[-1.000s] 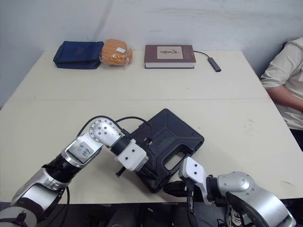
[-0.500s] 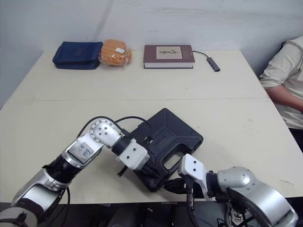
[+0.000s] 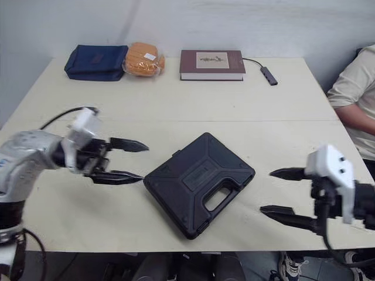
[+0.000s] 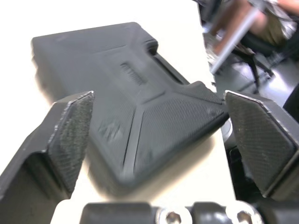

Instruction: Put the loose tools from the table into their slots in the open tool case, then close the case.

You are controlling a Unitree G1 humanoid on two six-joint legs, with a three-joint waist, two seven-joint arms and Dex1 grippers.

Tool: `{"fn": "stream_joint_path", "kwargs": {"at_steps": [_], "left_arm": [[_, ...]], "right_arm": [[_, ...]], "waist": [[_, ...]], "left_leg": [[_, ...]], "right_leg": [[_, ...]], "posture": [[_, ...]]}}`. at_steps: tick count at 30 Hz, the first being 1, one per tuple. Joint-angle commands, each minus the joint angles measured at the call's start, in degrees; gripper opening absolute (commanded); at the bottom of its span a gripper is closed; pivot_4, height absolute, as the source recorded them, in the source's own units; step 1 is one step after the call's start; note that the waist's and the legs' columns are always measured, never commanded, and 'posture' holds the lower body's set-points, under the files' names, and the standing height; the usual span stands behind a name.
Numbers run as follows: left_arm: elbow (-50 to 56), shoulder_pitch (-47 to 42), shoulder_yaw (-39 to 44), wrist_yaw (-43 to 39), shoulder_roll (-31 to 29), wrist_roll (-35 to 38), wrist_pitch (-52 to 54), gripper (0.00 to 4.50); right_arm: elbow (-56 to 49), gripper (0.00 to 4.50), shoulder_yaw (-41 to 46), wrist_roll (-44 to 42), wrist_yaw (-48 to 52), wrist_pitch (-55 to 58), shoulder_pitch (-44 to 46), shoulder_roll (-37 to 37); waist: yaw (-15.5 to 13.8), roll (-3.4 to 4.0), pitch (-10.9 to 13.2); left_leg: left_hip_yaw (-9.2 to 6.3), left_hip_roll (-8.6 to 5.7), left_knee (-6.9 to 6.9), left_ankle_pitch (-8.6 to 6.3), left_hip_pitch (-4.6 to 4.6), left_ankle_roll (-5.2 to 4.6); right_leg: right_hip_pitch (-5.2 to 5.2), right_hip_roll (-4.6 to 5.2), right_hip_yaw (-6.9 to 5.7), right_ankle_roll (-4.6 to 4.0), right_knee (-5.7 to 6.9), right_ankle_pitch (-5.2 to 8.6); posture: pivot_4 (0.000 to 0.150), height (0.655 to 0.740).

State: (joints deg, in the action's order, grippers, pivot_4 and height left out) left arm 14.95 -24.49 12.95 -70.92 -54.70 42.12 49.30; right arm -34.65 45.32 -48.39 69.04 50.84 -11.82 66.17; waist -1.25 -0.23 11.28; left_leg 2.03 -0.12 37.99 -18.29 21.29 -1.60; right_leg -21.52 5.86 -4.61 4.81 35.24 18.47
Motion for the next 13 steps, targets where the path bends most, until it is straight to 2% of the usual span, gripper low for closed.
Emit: {"fn": "stream_joint_path", "kwargs": {"at_steps": [1,7,13], "left_arm": [[0.83,6.27,10.84,-0.48,-4.85,1.62,1.21,4.5],[-1.01,19.43,26.38,0.2,-8.09,-0.67,0.98,4.5],[-3.58,26.89,32.16,0.84,-6.75,-4.69,-5.36,4.5]], "right_arm": [[5.7,4.46,4.57,3.31,3.67,-2.37,0.64,2.82],[15.24,4.46,3.97,10.67,4.99,-10.68,3.65,4.17],[22.04,4.46,0.4,13.91,6.67,-15.42,6.7,4.64]], "waist": [[0.07,0.04,0.11],[0.09,0.14,0.2],[-0.04,0.17,0.21]], "left_leg": [[0.02,0.0,-0.02,0.0,0.0,0.01],[0.03,0.0,-0.25,-0.06,-0.01,0.12],[0.06,-0.05,-0.81,0.05,-0.07,0.26]], "right_leg": [[-0.02,0.0,0.01,0.0,-0.04,0.0],[-0.07,0.02,0.02,-0.05,-0.23,0.03],[-0.21,0.06,0.01,-0.14,-0.41,0.07]], "posture": [[0.15,0.74],[0.15,0.74],[0.15,0.74]]}}
